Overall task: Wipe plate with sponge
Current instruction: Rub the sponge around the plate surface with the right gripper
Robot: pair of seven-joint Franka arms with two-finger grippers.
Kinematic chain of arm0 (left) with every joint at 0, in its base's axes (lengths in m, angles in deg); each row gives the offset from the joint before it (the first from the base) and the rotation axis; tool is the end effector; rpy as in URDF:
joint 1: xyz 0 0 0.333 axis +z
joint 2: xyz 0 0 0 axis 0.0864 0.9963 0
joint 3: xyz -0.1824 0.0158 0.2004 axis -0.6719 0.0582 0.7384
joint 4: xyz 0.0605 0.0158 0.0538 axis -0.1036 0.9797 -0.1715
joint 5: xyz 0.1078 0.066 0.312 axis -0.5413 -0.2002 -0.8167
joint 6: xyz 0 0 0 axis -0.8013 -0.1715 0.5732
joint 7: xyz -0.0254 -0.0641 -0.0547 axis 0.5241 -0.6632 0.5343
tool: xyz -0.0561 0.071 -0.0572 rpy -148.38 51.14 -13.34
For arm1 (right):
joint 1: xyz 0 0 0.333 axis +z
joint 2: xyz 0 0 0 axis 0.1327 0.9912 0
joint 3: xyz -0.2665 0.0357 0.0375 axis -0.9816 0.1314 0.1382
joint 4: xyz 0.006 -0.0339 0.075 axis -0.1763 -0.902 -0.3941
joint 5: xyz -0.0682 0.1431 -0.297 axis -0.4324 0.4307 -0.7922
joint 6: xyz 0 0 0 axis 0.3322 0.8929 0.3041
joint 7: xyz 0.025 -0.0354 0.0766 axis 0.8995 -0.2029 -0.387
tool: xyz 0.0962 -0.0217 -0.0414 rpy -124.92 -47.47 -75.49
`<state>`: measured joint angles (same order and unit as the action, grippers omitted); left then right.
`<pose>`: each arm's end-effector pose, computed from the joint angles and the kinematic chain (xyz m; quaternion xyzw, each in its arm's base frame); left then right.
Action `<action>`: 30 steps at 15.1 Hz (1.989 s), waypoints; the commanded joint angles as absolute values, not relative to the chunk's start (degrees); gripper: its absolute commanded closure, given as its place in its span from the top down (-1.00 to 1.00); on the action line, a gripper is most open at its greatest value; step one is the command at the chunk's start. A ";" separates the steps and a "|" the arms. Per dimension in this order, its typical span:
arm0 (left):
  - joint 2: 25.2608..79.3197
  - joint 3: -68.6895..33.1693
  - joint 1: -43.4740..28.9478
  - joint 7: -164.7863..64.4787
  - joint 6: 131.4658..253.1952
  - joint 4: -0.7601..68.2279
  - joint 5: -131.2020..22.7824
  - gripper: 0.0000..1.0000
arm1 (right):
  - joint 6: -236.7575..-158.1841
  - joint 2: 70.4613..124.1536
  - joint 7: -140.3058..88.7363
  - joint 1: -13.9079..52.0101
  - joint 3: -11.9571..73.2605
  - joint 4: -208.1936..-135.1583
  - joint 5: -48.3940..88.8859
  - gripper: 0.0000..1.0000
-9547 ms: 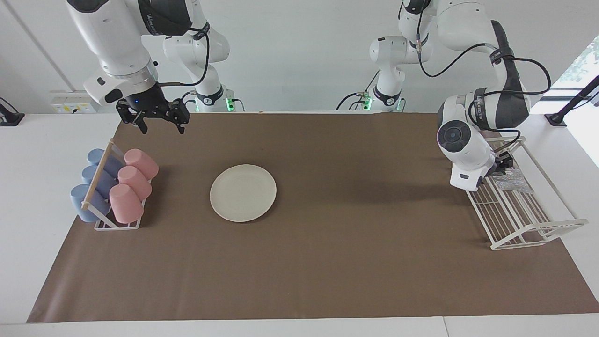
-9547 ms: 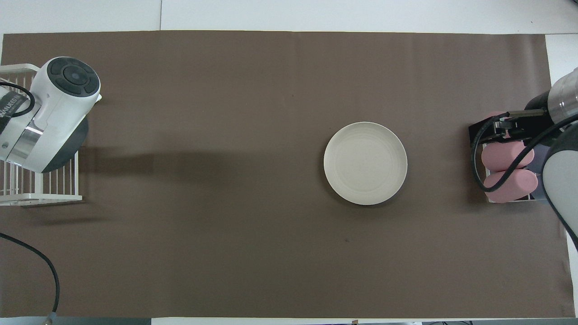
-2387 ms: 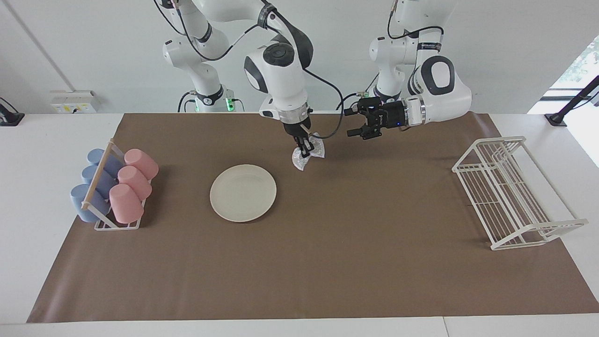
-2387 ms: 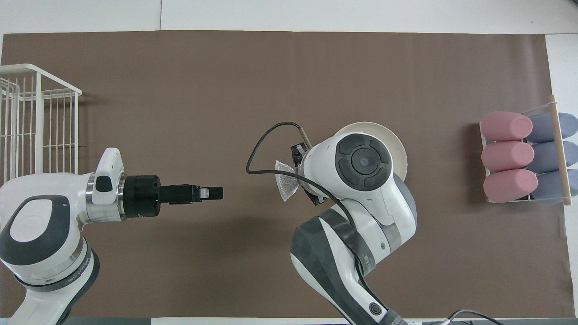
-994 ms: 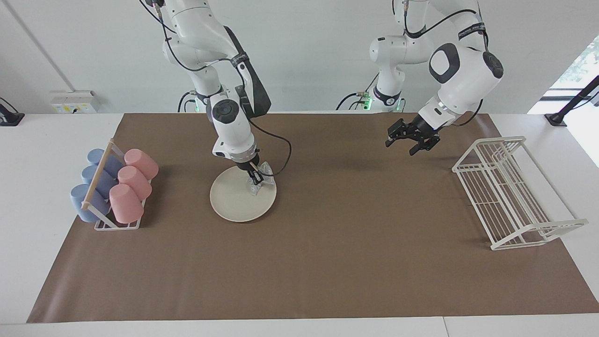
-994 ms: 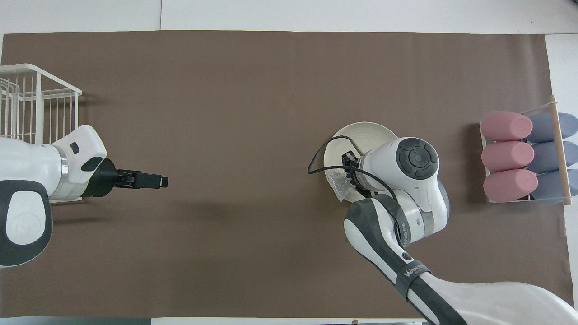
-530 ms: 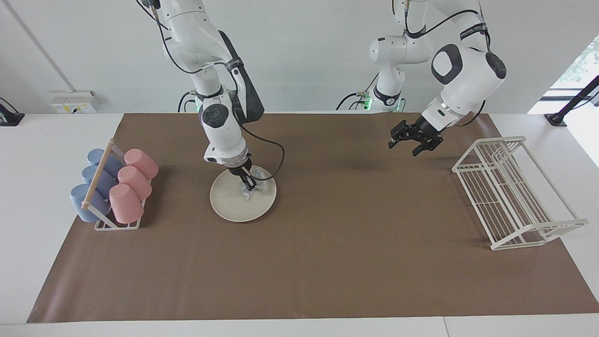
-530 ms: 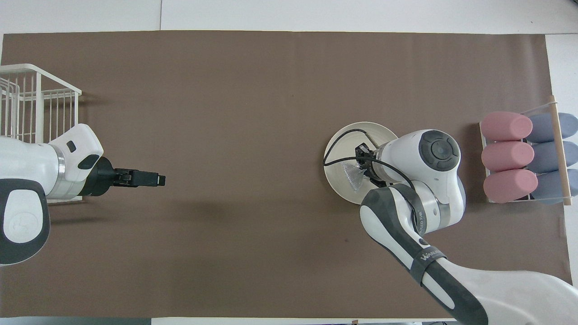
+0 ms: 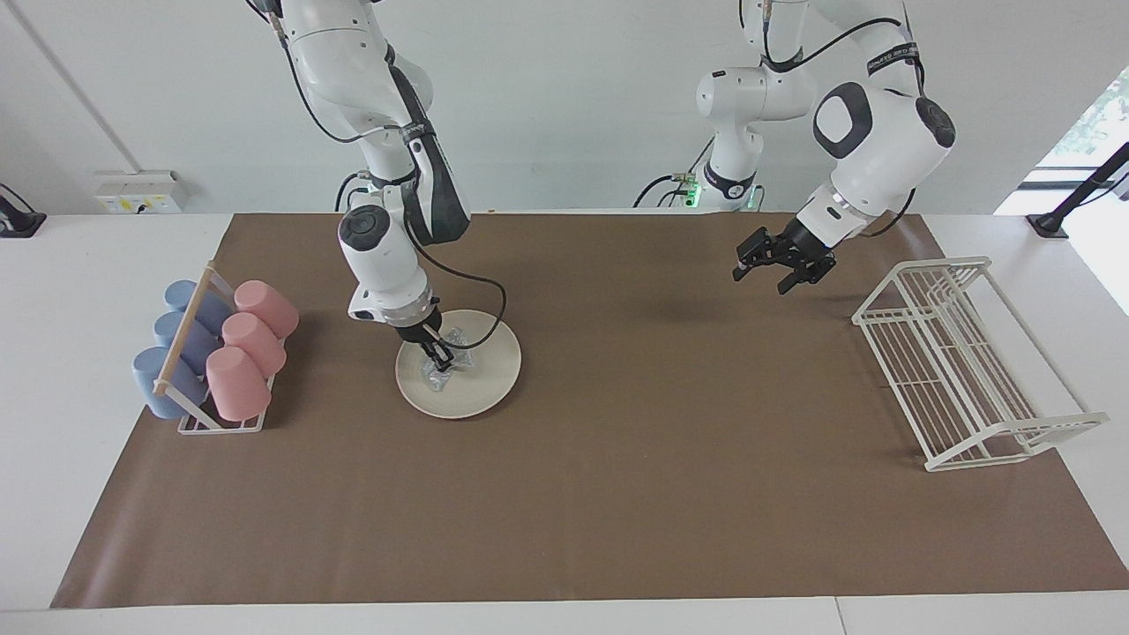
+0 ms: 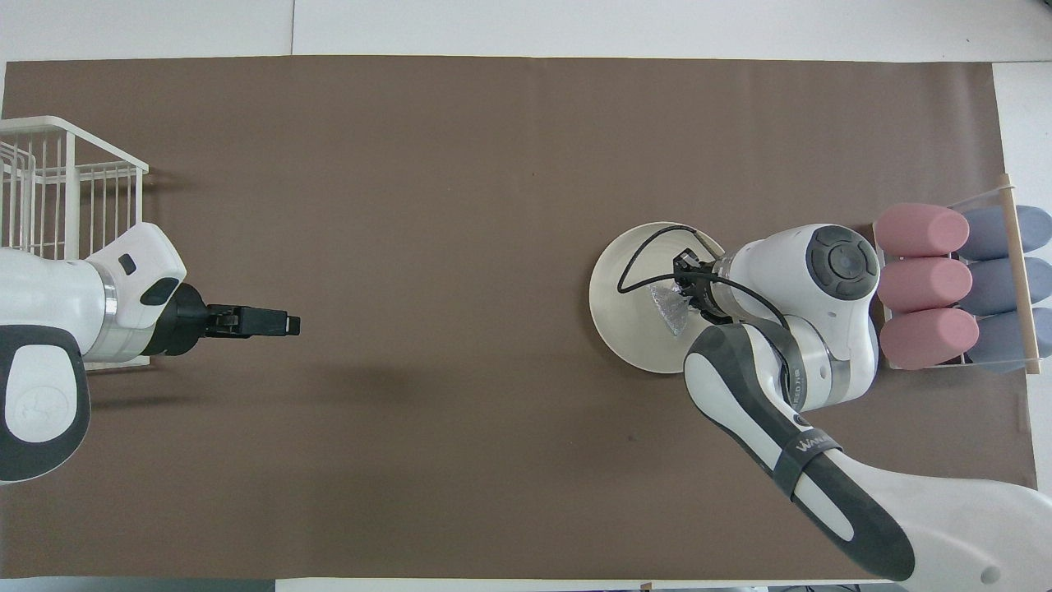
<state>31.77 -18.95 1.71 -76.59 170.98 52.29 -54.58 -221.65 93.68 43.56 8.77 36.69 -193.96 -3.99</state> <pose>0.4422 -0.0823 0.4364 0.9809 -0.0595 0.0047 0.1850 0.4968 0.1264 0.3001 -0.8964 0.4377 0.0071 0.0692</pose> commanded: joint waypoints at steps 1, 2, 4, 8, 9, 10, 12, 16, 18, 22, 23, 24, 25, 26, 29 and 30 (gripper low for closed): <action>32.56 -19.39 2.14 -75.44 171.37 51.27 -55.97 1.00 | -224.28 95.76 40.31 7.63 36.81 -193.78 -3.31 -1.00; 32.47 -19.30 2.14 -75.44 171.37 51.27 -55.97 1.00 | -224.19 95.68 40.48 7.80 36.90 -193.78 -3.40 -1.00; 32.56 -19.39 2.14 -75.44 171.63 51.19 -55.97 1.00 | -223.66 95.42 43.37 8.59 37.16 -194.13 -3.31 -1.00; 32.56 -19.39 2.14 -75.35 172.25 51.19 -55.97 1.00 | -221.56 94.80 54.95 13.50 37.43 -194.40 -2.52 -1.00; 32.56 -19.39 2.14 -75.35 172.33 51.19 -55.97 1.00 | -221.47 94.71 58.38 15.08 37.43 -194.40 -2.52 -1.00; 32.56 -19.39 2.14 -75.35 172.34 51.19 -55.97 1.00 | -221.46 94.71 60.76 16.58 37.43 -194.31 -2.52 -1.00; 32.56 -19.39 2.14 -75.35 172.34 51.19 -55.97 1.00 | -221.46 94.62 61.14 16.68 37.34 -194.13 -2.52 -1.00; 32.65 -19.39 2.14 -75.00 172.42 51.19 -55.97 1.00 | -221.46 94.53 52.29 13.26 37.16 -194.13 -2.52 -1.00; 32.65 -19.39 2.14 -74.56 172.60 51.19 -55.97 1.00 | -222.60 94.97 43.79 10.02 37.07 -193.87 -2.61 -1.00; 32.65 -19.39 2.14 -74.47 172.78 51.19 -55.97 1.00 | -222.69 95.33 38.64 8.50 36.99 -193.26 -2.87 -1.00; 32.65 -19.39 2.14 -74.47 172.78 51.19 -55.97 1.00 | -222.69 95.33 38.64 8.51 36.99 -193.26 -2.87 -1.00; 32.65 -19.39 2.14 -74.47 172.86 51.19 -55.97 1.00 | -222.61 95.24 38.99 8.59 36.99 -193.34 -2.96 -1.00; 32.65 -19.39 2.14 -74.47 172.86 51.19 -55.97 1.00 | -222.35 95.06 39.60 8.85 37.07 -193.52 -2.87 -1.00; 32.65 -19.39 2.14 -74.47 173.12 51.19 -55.97 1.00 | -222.26 94.89 42.30 9.55 37.16 -193.78 -2.79 -1.00; 32.65 -19.39 2.14 -74.47 173.30 51.19 -55.97 1.00 | -221.64 94.62 51.44 14.11 37.25 -193.96 -2.78 -1.00; 32.65 -19.39 2.14 -74.47 173.30 51.19 -55.97 1.00 | -221.64 94.54 54.86 15.70 37.25 -193.87 -2.70 -1.00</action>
<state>31.84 -18.96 1.71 -75.65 172.70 52.25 -54.58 -222.03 94.01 49.32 12.65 36.88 -193.65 -3.90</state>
